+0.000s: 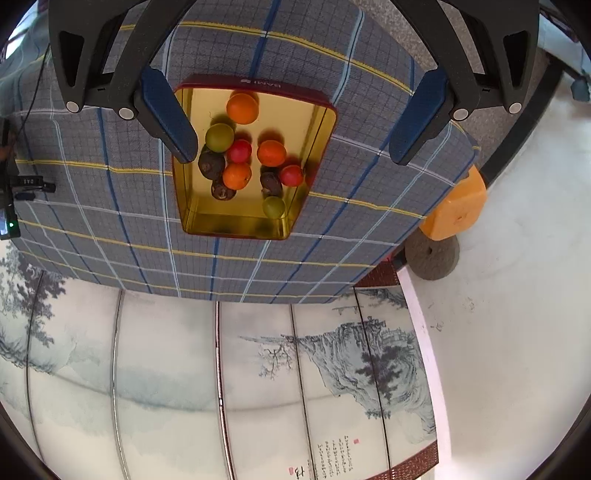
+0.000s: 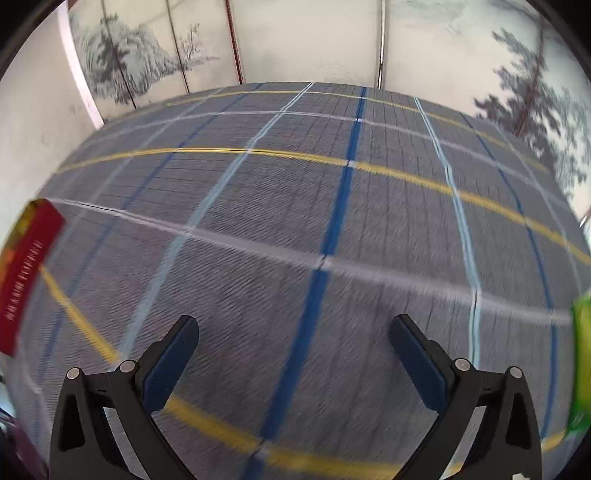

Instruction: Organize fruits

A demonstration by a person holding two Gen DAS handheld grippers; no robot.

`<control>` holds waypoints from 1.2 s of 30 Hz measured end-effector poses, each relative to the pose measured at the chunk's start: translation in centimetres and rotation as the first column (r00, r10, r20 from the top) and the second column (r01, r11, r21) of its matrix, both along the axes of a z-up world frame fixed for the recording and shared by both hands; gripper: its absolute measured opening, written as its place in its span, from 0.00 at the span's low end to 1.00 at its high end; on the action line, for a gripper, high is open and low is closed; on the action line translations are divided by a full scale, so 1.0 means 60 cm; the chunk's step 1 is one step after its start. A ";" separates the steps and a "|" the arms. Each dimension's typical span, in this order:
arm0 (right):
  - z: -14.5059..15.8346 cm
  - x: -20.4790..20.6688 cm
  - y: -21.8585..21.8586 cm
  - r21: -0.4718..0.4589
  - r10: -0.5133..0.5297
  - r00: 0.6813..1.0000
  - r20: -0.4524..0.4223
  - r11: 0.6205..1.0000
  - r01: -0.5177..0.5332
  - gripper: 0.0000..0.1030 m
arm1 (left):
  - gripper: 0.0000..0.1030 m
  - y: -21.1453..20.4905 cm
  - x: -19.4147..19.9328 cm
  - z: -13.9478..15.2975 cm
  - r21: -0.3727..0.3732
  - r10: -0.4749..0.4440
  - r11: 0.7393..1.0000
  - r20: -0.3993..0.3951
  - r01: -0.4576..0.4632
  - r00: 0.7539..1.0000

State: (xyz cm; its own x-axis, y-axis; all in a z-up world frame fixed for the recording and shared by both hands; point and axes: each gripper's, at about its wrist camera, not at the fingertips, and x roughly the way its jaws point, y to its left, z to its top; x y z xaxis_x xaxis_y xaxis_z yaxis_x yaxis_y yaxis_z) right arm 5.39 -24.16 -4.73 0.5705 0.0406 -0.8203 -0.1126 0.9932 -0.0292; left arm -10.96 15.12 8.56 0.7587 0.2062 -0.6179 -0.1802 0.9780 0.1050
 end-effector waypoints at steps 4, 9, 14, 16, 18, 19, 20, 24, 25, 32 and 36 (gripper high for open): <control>0.000 0.016 -0.021 0.009 -0.017 1.000 0.005 1.000 0.017 1.00 | 1.00 0.000 0.011 -0.005 0.003 -0.003 1.000 -0.013 0.003 1.000; 0.000 0.014 -0.021 0.007 -0.017 1.000 0.005 1.000 0.017 1.00 | 1.00 0.012 0.026 -0.011 -0.034 -0.014 0.999 -0.030 0.013 0.999; 0.002 0.013 -0.021 0.007 -0.017 1.000 0.004 1.000 0.017 1.00 | 1.00 0.014 0.029 -0.014 -0.036 -0.035 0.999 -0.041 0.033 0.999; 0.002 0.013 -0.021 0.007 -0.017 1.000 0.004 1.000 0.017 1.00 | 1.00 0.015 0.025 -0.016 -0.042 -0.038 0.998 -0.045 0.037 0.998; 0.002 0.013 -0.021 0.007 -0.017 1.000 0.004 1.000 0.017 1.00 | 1.00 0.019 0.020 -0.017 -0.042 -0.038 0.998 -0.053 0.035 0.998; 0.002 0.013 -0.021 0.007 -0.017 1.000 0.004 1.000 0.017 1.00 | 1.00 0.021 0.018 -0.017 -0.037 -0.034 0.999 -0.058 0.032 0.998; 0.002 0.013 -0.022 0.007 -0.017 1.000 0.004 1.000 0.017 1.00 | 1.00 0.022 0.015 -0.017 -0.038 -0.033 0.999 -0.063 0.031 0.997; 0.001 0.014 -0.021 0.007 -0.017 1.000 0.004 1.000 0.016 1.00 | 1.00 0.031 0.004 -0.018 -0.043 -0.029 0.999 -0.070 0.026 0.997; 0.002 0.013 -0.021 0.007 -0.017 1.000 0.004 1.000 0.016 1.00 | 1.00 0.033 0.001 -0.019 -0.039 -0.023 0.999 -0.068 0.021 0.997; 0.001 0.013 -0.021 0.007 -0.017 1.000 0.005 1.000 0.016 1.00 | 1.00 0.034 0.001 -0.033 -0.004 -0.013 1.000 -0.085 0.013 0.996; 0.002 0.013 -0.021 0.007 -0.017 1.000 0.004 1.000 0.016 1.00 | 1.00 0.032 0.002 -0.035 -0.005 -0.013 1.000 -0.087 0.013 0.996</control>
